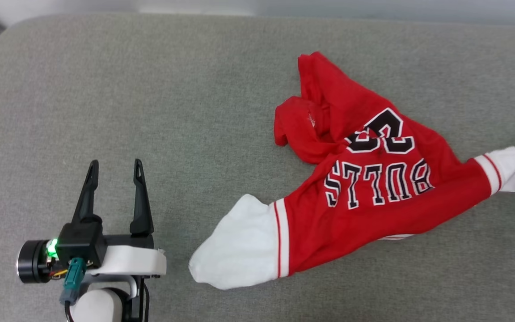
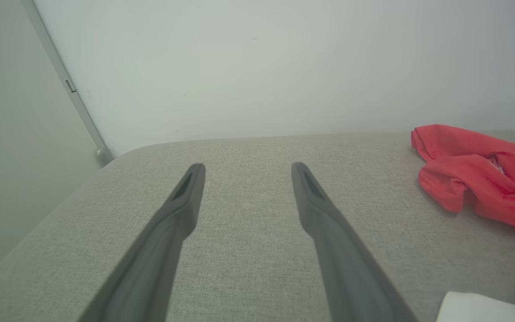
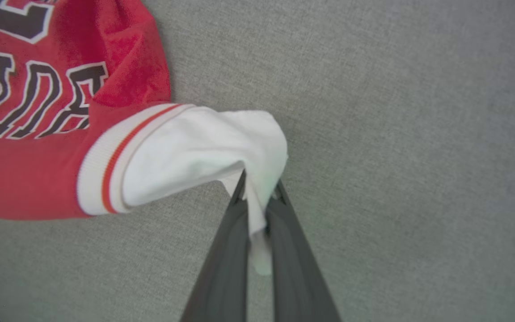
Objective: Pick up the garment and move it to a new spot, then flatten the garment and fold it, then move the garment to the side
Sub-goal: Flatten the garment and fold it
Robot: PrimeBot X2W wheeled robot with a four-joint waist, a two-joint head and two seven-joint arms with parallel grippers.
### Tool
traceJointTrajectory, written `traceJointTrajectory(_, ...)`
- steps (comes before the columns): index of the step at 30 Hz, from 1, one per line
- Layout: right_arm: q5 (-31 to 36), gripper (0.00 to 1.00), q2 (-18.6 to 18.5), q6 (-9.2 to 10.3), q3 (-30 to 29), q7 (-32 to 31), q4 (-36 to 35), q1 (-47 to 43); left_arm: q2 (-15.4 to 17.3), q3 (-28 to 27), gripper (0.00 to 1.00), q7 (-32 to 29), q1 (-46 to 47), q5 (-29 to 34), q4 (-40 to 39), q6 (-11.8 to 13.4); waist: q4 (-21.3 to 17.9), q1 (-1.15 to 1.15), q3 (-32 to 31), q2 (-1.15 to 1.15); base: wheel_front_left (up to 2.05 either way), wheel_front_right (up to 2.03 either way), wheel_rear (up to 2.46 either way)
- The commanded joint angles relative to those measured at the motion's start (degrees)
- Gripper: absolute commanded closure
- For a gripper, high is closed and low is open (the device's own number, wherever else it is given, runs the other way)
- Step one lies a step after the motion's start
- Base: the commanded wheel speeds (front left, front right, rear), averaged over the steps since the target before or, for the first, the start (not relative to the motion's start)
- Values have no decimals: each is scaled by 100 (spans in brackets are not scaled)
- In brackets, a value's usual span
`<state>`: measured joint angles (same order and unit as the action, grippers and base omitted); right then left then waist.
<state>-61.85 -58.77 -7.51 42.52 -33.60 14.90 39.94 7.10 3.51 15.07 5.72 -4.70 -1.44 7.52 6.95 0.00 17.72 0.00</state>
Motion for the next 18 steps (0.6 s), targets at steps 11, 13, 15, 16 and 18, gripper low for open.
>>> traceJointTrajectory(11,1104,60,1381,3,23,442,1897,372,-148,-25,0,15,304,151,208,-180,222,0,219,0,0,0,0)
traceJointTrajectory(13,1177,0,1351,2,-16,786,1853,323,-128,-69,0,15,259,167,226,-198,194,0,93,0,0,0,0)
traceJointTrajectory(15,1240,0,1208,5,-107,1209,1743,271,-97,-112,0,15,207,197,222,-223,151,0,-56,0,0,0,0)
traceJointTrajectory(16,1283,0,1124,5,-149,1426,1695,216,-77,-128,0,15,181,201,222,-241,130,0,-138,0,0,0,0)
traceJointTrajectory(18,1406,0,1000,5,-287,1922,1569,98,-32,-163,0,15,159,231,201,-260,74,0,-288,0,0,0,0)
